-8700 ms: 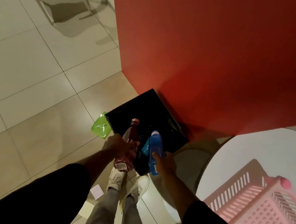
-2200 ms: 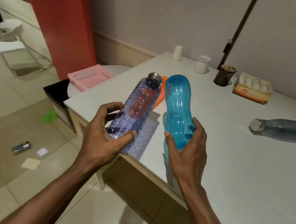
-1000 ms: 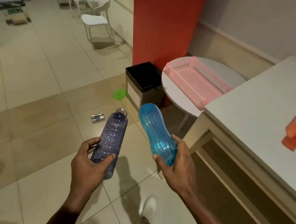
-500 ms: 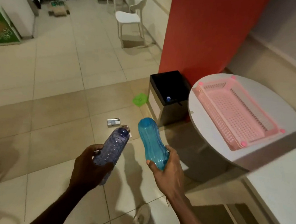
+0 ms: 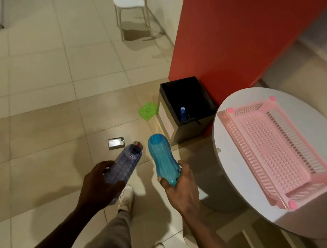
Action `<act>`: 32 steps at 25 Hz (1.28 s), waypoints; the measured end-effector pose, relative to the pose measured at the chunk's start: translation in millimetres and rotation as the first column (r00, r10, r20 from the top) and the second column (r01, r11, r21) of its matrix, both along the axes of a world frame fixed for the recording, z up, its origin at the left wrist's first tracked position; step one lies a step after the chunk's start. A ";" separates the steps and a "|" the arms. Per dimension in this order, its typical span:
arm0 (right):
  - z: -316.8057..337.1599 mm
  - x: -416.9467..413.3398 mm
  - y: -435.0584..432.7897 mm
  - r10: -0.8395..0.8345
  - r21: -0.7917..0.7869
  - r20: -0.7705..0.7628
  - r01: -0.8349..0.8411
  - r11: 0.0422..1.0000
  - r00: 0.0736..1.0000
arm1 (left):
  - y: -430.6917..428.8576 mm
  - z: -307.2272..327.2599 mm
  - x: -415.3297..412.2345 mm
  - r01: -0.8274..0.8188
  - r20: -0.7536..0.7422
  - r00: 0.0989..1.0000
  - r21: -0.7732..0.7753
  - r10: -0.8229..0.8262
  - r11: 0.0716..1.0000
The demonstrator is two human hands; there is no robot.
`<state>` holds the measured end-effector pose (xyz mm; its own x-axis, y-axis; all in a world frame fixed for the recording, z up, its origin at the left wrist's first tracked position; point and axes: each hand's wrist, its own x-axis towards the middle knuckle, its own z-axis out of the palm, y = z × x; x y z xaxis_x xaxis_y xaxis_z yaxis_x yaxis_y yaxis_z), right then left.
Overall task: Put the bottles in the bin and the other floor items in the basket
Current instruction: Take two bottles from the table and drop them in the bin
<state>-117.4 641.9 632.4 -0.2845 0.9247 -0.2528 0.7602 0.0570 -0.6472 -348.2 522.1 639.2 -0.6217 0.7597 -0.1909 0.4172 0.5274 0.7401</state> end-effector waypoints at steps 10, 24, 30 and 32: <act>22.5 -58.7 162.0 -0.146 0.008 0.127 0.146 0.989 0.981 | 229.8 -3.3 -85.6 0.290 -0.062 0.952 -0.118 -0.298 0.950; -42.7 -33.2 382.8 -0.106 -0.122 0.150 0.125 0.985 0.983 | 424.0 -44.0 -22.0 0.186 0.012 0.982 -0.218 -0.188 0.958; -88.8 -61.2 459.7 -0.230 -0.254 0.058 0.238 0.938 0.971 | 513.5 -86.4 -19.0 0.166 0.038 0.986 -0.257 -0.162 0.952; -111.3 -68.8 475.0 -0.307 -0.330 0.064 0.311 0.892 0.949 | 538.7 -110.9 -21.2 0.139 0.073 0.990 -0.268 -0.123 0.953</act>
